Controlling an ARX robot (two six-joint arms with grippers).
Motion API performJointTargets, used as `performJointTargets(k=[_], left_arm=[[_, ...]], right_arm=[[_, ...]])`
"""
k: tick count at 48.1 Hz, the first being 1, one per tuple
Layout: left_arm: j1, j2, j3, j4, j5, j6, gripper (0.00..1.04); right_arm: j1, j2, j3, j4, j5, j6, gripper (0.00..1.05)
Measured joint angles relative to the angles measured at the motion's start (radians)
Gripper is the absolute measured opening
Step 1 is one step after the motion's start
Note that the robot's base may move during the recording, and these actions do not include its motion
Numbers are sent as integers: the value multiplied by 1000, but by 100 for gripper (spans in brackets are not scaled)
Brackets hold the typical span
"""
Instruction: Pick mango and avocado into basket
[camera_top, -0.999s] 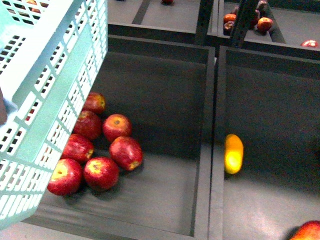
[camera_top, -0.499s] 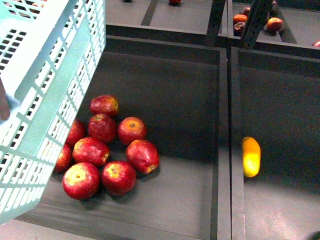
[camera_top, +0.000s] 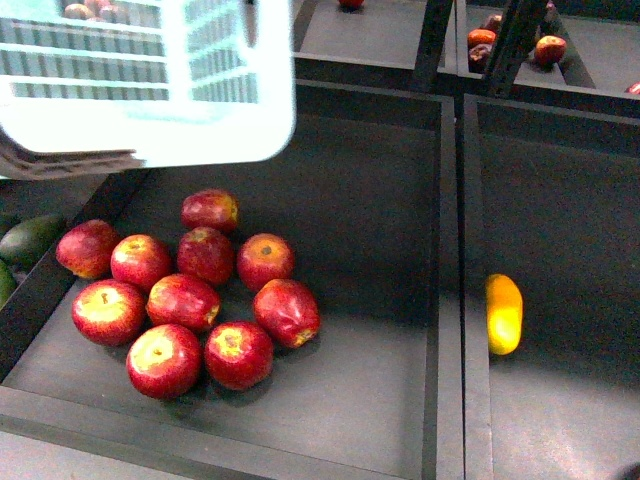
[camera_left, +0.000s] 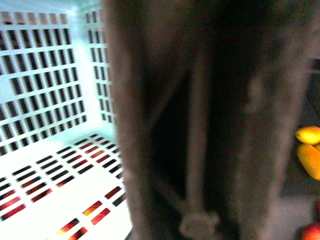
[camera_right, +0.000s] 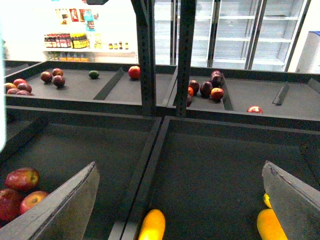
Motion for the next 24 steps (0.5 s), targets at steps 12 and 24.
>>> performJointTargets(k=[12,24], left_arm=[[-128,190,41,0,75,-23,5],[-148,175,41,0,22,-81,5]], right_arm=[[0,0,0,0,0,0,97],[0,0,0,0,0,0,97]])
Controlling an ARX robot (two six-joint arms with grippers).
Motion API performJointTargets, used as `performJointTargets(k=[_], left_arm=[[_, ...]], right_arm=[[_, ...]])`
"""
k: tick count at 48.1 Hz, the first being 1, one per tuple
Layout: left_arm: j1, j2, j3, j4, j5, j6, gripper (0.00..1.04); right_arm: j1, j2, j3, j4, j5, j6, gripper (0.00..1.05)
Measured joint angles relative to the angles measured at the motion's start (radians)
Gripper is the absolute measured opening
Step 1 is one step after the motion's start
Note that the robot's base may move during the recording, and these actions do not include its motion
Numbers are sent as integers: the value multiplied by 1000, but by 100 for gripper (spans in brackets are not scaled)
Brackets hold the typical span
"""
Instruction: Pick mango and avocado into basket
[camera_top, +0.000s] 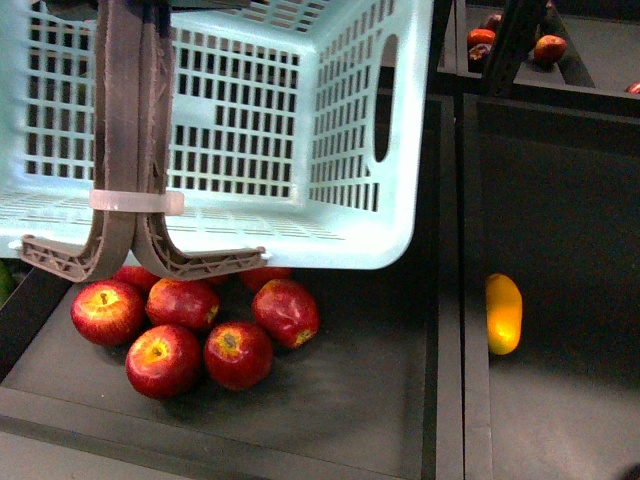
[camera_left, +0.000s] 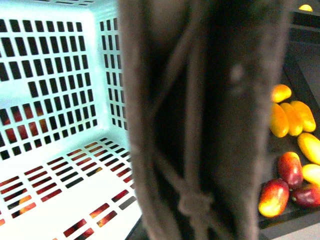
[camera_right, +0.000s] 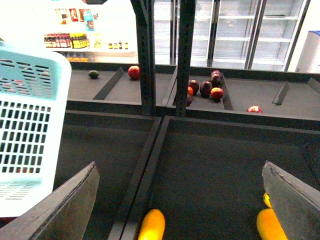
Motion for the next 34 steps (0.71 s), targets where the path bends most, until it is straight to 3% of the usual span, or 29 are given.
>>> performJointTargets(k=[3,6,8,14,18,23,34], left_arm=[[5,-1,0,0,-16,-3,5],[6,-1,0,0,-19,-4,5],[6,-1,0,0,-18,-6,5],[2,-1,0,0,4,-6,5],[-2,-1,0,0,17,-6,5],[-2,-1,0,0,15,-6,5],[2,-1,0,0,-13,-6,5]], right_arm=[[2,0,0,1,11,4,97],[27,27,0,21,179,77,97],[-6,57,2,33,184,113,97],[-179,259,45,188,82,162,97],[-344,525,145,370,7,158,97],[-447,818,260,483,-33,107,97],[-523,1431,431,576,-196,-91,97]])
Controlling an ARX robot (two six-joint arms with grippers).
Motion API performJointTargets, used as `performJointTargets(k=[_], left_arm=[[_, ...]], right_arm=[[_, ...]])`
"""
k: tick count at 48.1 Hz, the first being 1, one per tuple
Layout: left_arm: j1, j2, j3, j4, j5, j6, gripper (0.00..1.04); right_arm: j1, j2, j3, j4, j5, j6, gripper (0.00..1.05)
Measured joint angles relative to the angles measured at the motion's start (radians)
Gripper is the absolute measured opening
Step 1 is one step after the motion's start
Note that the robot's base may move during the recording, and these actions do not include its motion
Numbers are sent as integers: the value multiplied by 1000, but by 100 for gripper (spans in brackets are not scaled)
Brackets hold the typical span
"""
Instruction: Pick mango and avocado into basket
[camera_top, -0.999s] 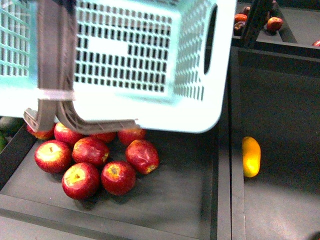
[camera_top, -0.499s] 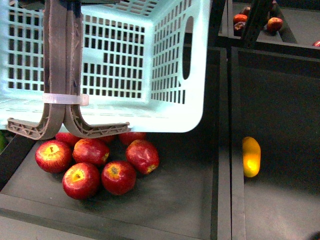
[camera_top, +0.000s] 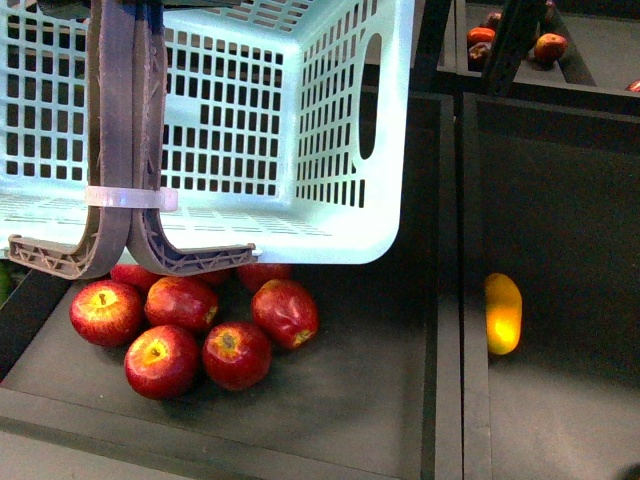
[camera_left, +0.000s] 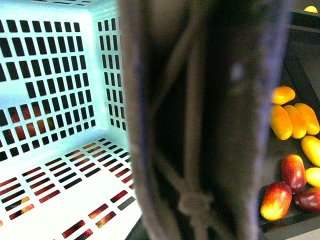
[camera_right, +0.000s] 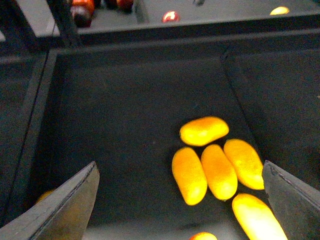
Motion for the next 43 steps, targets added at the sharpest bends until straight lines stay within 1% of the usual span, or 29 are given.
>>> performJointTargets(k=[5,13,19,26,43], left_arm=[[0,0,0,0,6,0,5],[-1,0,0,0,22,-1,5],[-2,0,0,0,19,0,5],[0,0,0,0,12,-1,5],[-1,0,0,0,19,0,5]], right_arm=[[-27,193,58,66,-28,-82,97],[-51,517,209,97,-87,-208,97],[-55,714,338,90,-113,-261,97],[-64,921,515,69,-92,-286,97],[-56,1183,781,25,-66,-312,97]])
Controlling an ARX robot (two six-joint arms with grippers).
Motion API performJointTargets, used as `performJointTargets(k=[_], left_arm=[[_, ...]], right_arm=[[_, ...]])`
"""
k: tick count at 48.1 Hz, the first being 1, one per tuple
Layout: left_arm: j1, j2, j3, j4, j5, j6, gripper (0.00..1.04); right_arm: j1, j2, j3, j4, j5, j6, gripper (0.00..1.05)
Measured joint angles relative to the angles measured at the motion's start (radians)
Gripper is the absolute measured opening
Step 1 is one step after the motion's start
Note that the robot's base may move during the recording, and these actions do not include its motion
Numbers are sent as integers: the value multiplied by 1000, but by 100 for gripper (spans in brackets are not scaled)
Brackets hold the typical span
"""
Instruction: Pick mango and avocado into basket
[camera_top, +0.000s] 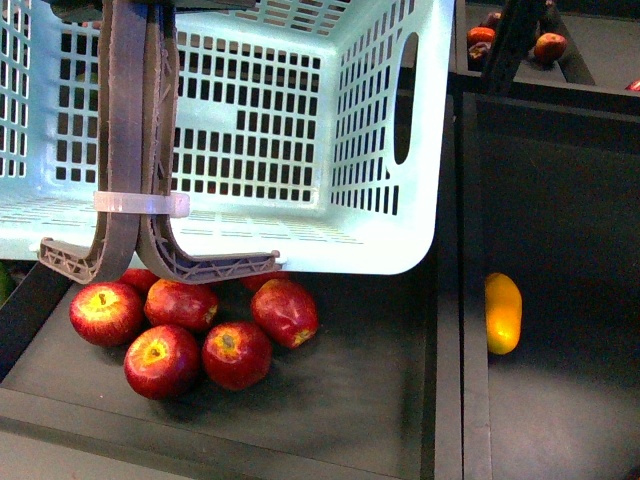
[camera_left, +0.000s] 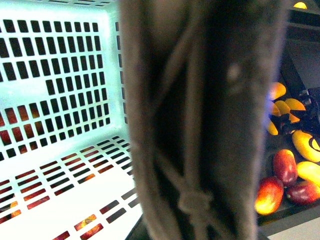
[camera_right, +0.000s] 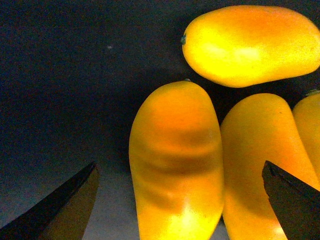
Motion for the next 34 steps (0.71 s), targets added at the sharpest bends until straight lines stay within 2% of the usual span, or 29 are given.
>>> performJointTargets(k=[21,34], left_arm=[[0,0,0,0,-5,0,5],[0,0,0,0,-3,0,5]], right_arm=[[51,189,208,-41,55,34,97],[50,219,243,-58,58,48,97]])
